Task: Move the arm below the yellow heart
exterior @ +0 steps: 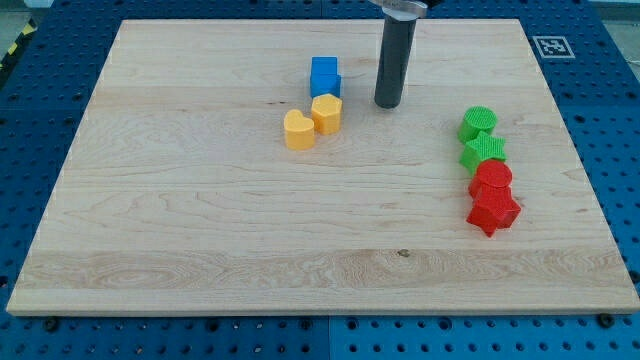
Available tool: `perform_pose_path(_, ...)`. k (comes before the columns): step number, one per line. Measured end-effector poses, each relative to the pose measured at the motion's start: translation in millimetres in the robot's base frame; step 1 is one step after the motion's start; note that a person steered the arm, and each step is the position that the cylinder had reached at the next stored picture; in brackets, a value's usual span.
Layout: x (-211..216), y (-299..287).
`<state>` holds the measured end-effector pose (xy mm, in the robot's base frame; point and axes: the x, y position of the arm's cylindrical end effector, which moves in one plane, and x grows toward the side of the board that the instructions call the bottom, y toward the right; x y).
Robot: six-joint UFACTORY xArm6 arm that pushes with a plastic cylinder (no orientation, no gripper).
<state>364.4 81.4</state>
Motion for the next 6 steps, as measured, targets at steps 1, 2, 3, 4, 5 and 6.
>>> perform_pose_path(1,22.1,0.0)
perform_pose_path(2,62.1,0.0)
perform_pose_path(3,93.2,-11.2)
perform_pose_path(4,105.8,-43.5)
perform_pose_path(5,112.2,-70.8)
perform_pose_path(6,112.2,-71.7)
